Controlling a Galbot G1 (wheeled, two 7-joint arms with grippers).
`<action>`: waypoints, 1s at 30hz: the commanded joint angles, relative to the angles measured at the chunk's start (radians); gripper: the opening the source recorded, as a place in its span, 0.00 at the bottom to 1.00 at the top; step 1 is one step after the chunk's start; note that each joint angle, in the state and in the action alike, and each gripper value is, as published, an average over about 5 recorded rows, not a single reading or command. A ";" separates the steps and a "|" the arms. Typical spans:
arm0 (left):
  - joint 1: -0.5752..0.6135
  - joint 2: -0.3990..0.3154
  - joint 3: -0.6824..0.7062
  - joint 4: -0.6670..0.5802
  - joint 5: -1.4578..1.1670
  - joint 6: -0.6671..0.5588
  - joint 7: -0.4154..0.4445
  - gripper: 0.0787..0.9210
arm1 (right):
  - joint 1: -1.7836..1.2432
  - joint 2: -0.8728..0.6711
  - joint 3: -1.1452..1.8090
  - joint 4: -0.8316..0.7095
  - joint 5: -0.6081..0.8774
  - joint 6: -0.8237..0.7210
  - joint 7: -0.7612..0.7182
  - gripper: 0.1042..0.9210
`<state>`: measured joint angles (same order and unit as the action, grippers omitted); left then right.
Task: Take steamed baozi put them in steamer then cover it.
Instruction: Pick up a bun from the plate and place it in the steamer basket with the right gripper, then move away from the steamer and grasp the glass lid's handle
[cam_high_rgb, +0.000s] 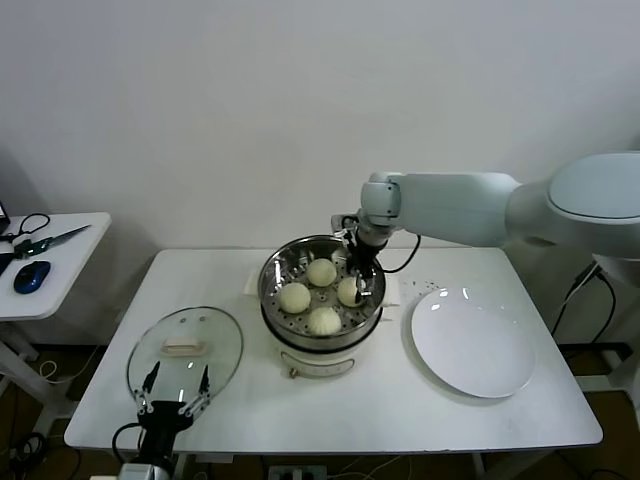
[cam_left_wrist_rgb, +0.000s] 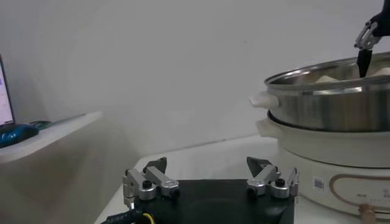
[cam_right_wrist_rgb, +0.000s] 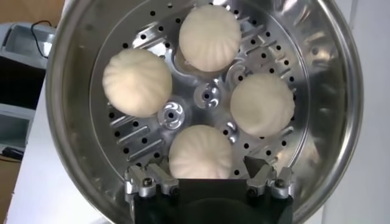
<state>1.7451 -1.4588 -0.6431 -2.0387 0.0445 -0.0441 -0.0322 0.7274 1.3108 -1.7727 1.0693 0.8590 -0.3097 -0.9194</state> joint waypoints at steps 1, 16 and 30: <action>0.000 0.001 0.000 -0.004 -0.004 0.001 -0.001 0.88 | 0.067 -0.109 0.054 0.080 -0.016 0.009 -0.031 0.88; -0.025 -0.007 -0.033 -0.003 -0.005 0.017 0.005 0.88 | -0.105 -0.595 0.305 0.335 0.087 0.385 0.621 0.88; -0.039 -0.020 -0.043 -0.040 0.130 0.014 0.012 0.88 | -0.999 -0.748 1.302 0.426 -0.071 0.488 0.792 0.88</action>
<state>1.7124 -1.4745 -0.6827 -2.0643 0.0845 -0.0261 -0.0224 0.3318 0.7078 -1.1560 1.4114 0.8717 0.0692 -0.3219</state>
